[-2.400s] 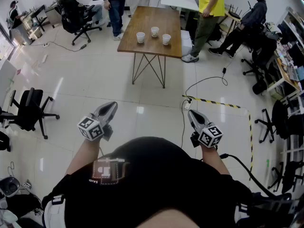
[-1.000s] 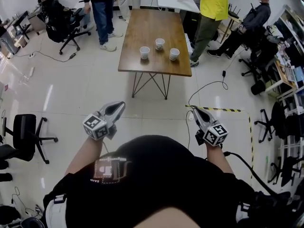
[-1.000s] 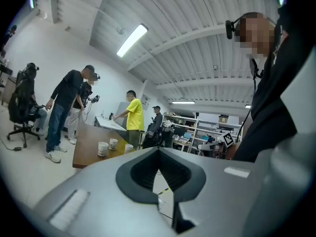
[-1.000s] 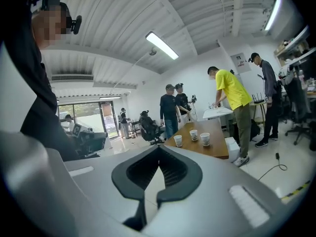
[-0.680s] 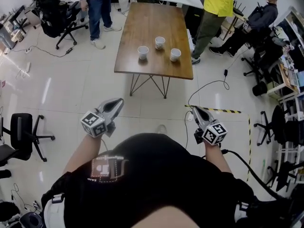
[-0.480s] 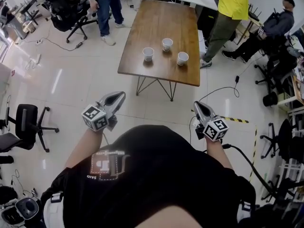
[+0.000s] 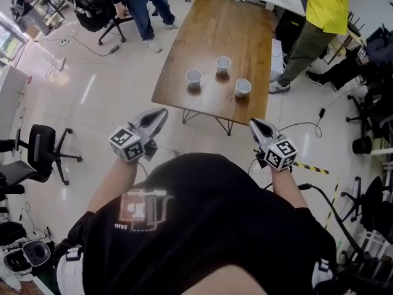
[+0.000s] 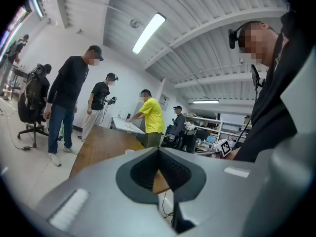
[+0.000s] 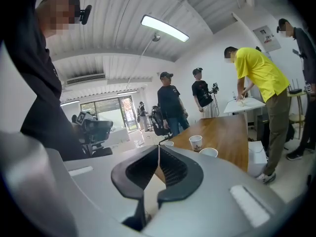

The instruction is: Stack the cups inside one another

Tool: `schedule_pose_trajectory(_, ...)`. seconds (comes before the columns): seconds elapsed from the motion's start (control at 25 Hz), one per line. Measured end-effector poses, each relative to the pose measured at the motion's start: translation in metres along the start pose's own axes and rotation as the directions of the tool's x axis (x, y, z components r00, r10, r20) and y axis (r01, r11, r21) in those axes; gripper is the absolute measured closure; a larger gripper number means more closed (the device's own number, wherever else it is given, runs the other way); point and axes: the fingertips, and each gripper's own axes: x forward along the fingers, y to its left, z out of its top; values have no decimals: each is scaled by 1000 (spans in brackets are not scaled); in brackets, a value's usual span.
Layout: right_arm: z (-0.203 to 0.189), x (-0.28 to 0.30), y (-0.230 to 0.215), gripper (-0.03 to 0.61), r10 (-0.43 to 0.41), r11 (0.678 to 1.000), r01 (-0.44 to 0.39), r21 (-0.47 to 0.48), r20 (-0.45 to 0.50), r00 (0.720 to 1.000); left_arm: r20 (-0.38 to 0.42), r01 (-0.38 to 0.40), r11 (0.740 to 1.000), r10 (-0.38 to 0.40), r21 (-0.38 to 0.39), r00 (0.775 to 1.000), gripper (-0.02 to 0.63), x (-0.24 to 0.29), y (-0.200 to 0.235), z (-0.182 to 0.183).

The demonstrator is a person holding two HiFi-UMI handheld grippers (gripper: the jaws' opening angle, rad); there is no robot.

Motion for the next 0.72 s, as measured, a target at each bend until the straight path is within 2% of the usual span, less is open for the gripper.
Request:
schedule_pose_trajectory(0.12,3,26,-17,549,-43,999,43,8,-19,999,-1,25,999,-25,-21,1000,620,17,33,7)
schedule_pose_trajectory(0.28,17,62,-26,530,-118,993,118,3,-42,992,-10,111,993,-112,-30,994,620,42,80,16)
schedule_pose_trajectory(0.48,23,94,-34,491,-207,978,207,-8,-98,973,-63,229,973,-230,-22,971,620,64,124,20)
schedule_pose_trajectory(0.6,14,106,-45,462,-237,972,232,-46,-163,958,-105,267,963,-268,-24,958,620,75,138,14)
schedule_pose_trajectory(0.72,2,111,-61,435,-247,966,221,-133,-237,939,-122,253,967,-256,-39,959,620,83,141,8)
